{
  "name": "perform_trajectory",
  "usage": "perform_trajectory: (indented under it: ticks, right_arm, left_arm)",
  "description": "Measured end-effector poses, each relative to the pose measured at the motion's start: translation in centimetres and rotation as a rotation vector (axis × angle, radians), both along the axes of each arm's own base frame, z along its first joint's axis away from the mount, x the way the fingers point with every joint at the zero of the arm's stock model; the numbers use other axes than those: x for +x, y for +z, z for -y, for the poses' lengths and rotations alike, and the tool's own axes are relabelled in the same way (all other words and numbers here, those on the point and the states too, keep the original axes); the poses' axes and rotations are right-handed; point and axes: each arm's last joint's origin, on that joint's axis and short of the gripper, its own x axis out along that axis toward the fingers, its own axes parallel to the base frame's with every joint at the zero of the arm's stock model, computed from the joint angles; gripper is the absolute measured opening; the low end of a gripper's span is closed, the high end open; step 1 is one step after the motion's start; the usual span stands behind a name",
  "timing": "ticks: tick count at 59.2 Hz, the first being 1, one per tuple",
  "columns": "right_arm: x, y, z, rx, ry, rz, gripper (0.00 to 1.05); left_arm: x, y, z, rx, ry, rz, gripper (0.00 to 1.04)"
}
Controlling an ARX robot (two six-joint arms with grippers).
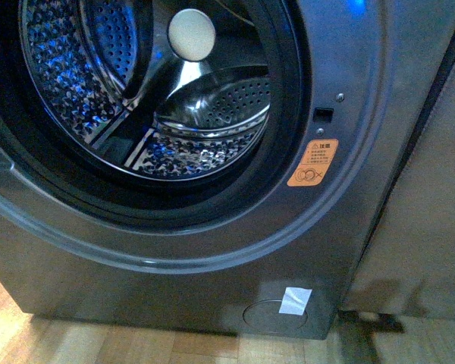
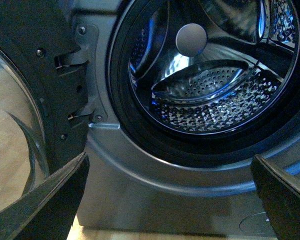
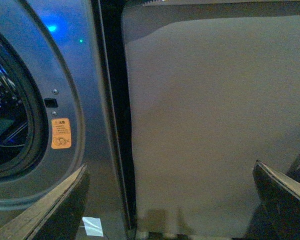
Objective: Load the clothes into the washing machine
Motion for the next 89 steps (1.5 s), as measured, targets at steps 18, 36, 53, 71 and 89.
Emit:
perform_trajectory:
  ticks: [18, 36, 53, 71, 89]
  right_arm:
    - [0.0, 0.0, 0.0, 0.0, 0.0, 0.0, 0.97]
    - [0.0, 0.0, 0.0, 0.0, 0.0, 0.0, 0.97]
    - [0.0, 0.0, 0.0, 0.0, 0.0, 0.0, 0.97]
    - [-0.1, 1.4, -0.1, 0.083, 0.369, 0.125, 0.97]
    - [0.2, 2.2, 1.9, 0.077, 0.33, 0.16, 0.97]
  left_arm:
    - [0.0, 0.0, 0.0, 0.0, 0.0, 0.0, 0.98]
    - [0.0, 0.0, 0.0, 0.0, 0.0, 0.0, 0.98]
    - [0.0, 0.0, 0.0, 0.0, 0.0, 0.0, 0.98]
    - [0.0, 0.0, 0.0, 0.0, 0.0, 0.0, 0.98]
    - [0.0, 0.0, 0.0, 0.0, 0.0, 0.0, 0.98]
